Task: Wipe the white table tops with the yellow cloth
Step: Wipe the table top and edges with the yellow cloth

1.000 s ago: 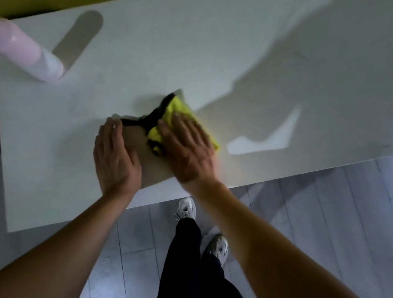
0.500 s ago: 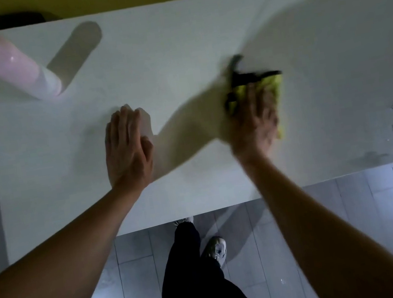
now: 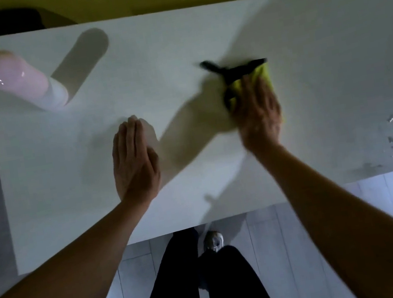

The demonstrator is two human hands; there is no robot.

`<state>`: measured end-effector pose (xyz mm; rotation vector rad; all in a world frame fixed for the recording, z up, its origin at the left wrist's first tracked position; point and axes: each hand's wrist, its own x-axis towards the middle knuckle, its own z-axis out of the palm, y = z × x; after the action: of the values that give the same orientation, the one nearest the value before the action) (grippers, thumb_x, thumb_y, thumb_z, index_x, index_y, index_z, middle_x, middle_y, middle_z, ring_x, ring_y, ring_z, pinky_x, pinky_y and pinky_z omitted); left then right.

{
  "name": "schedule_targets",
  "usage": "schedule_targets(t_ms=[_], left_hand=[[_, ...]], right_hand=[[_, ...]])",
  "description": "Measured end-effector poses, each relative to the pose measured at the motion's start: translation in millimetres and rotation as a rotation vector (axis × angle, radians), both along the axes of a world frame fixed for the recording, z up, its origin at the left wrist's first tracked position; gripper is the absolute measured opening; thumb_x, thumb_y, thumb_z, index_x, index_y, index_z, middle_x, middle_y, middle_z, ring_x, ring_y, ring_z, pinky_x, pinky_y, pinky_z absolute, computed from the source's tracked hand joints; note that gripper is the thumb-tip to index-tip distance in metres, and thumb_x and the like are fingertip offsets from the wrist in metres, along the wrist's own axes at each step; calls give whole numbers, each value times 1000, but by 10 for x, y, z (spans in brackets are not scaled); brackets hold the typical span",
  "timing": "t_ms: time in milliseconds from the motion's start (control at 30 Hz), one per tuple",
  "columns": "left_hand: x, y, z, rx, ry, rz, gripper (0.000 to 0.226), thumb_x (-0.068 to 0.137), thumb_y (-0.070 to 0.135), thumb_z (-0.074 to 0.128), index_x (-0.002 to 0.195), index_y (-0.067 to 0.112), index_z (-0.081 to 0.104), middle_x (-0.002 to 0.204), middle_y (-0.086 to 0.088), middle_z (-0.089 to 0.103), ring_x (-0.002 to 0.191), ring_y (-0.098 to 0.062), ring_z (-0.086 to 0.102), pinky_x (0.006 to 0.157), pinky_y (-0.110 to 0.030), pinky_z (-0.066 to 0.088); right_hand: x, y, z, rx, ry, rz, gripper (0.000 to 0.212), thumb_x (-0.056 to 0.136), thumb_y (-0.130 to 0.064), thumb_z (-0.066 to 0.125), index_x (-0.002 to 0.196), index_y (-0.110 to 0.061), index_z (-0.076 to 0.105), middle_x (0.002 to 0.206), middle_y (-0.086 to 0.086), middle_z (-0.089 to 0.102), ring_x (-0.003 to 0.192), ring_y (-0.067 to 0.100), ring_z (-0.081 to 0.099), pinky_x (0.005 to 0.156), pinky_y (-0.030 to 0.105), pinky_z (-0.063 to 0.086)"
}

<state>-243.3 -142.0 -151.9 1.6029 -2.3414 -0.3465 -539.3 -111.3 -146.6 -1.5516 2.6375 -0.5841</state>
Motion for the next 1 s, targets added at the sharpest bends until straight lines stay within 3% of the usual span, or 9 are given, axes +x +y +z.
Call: schedule_targets(t_ms=[133,267,367,433,533,633,733,833,1000], left_hand=[[-9,-5,0,10,-5,-1,62,105,16,35,164,3,23,173,-13,22,160,-31,20,131,-44,15],[-26,-6,4,-4,-20,5,62,105,16,36,164,2,24,172,-15,23,160,-32,21,131,-46,17],[-40,-7,16,-12,-42,4,61,105,17,37,163,1,26,171,-16,25,159,-32,22,130,-47,18],[-45,-18,24,-20,-54,1,62,104,17,38,162,0,27,170,-17,27,158,-34,24,129,-49,21],[-37,-28,31,-8,-60,-4,63,102,17,42,161,-1,29,169,-20,29,157,-37,27,128,-52,24],[-45,-26,55,-8,-66,-2,63,102,18,41,161,-2,30,168,-20,30,156,-38,28,128,-51,24],[-83,-34,76,-15,-75,31,61,101,16,41,159,-3,34,166,-21,35,153,-39,33,127,-51,27],[-221,-82,97,-24,-72,79,59,99,14,43,155,-4,40,161,-23,41,150,-41,38,125,-52,29],[-740,-110,153,26,12,-106,60,101,15,46,158,1,38,168,-21,31,155,-39,30,125,-56,27]], right_hand=[[-731,73,99,150,-70,-293,61,103,-58,27,159,-34,18,167,7,16,153,26,19,123,41,19],[-483,-173,37,96,-59,-407,60,104,-47,30,159,-24,24,165,14,21,152,31,21,123,44,20],[350,-494,-23,-21,-43,-102,57,97,-41,54,148,-16,49,154,21,41,144,40,37,115,53,34],[976,-729,-11,-92,-65,173,54,94,-42,62,142,-19,56,151,19,47,142,38,41,118,51,30],[1388,-974,70,-64,-49,477,55,99,-46,54,149,-23,48,156,11,41,147,30,34,123,46,22],[1106,-1069,21,-68,-1,590,54,100,-44,53,150,-24,46,157,8,41,147,28,35,120,48,28],[386,-1160,-167,-216,2,341,46,97,-40,62,138,-19,61,144,15,55,135,35,51,111,52,40],[-584,-1369,-114,-122,54,9,52,100,-50,51,145,-23,53,150,17,49,137,35,48,109,46,42],[-1168,-1607,-1,55,-57,-309,62,104,-54,27,160,-29,20,166,9,20,154,26,17,124,40,13]])
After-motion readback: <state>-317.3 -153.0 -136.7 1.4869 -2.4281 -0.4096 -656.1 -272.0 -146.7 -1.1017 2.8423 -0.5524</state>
